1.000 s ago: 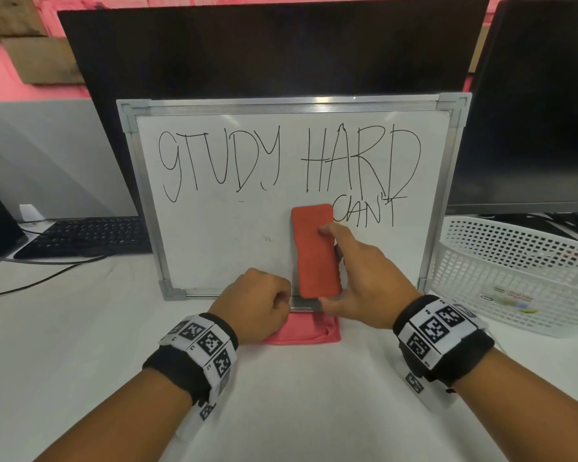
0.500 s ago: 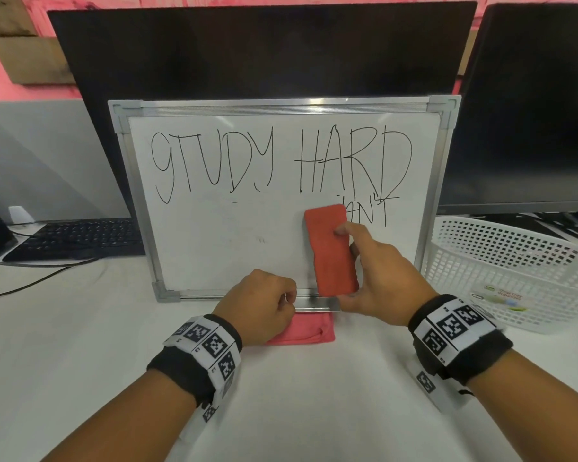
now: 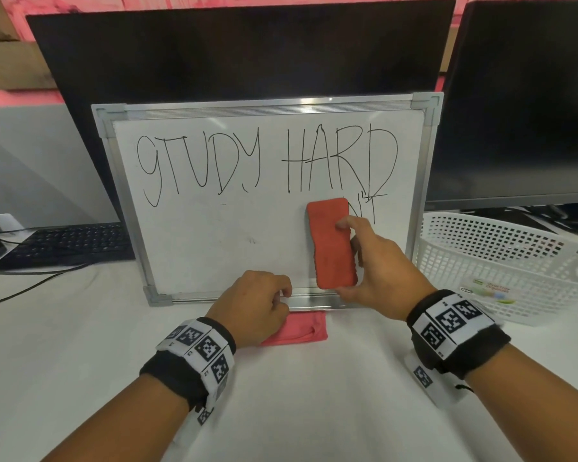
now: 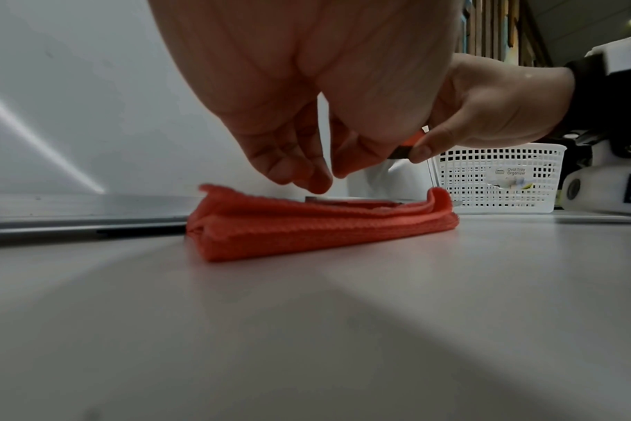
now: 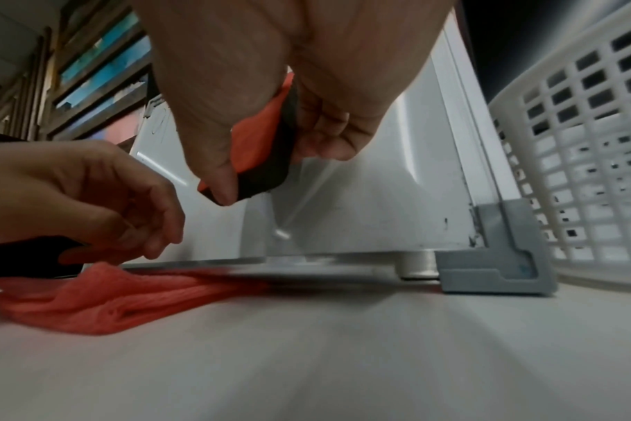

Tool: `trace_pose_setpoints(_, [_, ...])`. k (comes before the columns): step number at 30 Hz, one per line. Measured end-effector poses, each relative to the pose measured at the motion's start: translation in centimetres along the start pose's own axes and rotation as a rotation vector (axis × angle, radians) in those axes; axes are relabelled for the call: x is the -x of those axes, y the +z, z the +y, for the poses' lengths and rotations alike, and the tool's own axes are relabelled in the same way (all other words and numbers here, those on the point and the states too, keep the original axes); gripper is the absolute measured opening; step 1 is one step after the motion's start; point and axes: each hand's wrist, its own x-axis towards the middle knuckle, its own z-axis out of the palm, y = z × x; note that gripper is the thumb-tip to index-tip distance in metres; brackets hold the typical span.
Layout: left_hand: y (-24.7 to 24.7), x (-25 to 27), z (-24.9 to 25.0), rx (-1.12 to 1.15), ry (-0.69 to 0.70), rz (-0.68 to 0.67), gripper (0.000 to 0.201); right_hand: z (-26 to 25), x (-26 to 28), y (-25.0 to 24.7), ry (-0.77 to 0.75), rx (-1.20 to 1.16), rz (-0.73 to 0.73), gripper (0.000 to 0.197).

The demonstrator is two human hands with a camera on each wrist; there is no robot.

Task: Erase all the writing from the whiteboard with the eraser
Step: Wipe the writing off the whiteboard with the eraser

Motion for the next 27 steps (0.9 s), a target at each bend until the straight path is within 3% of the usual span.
trace_pose_setpoints(7, [-0.1,0.0,0.1,-0.008,0.014,0.012,0.026,-1.0,-0.5,1.0,0.043,-0.013,0.077,0.105])
trace_pose_setpoints(20, [-0.1,0.2,0.5,0.005,0.015,0.022,0.03,-1.5,-0.7,2.6,0.133,0.11,0.149,0.098])
trace_pose_setpoints(27, [-0.1,0.2,0.4,0.011,0.004,0.009,0.029,-1.5,0.6,2.1,0.152,0.138,0.03,0.094])
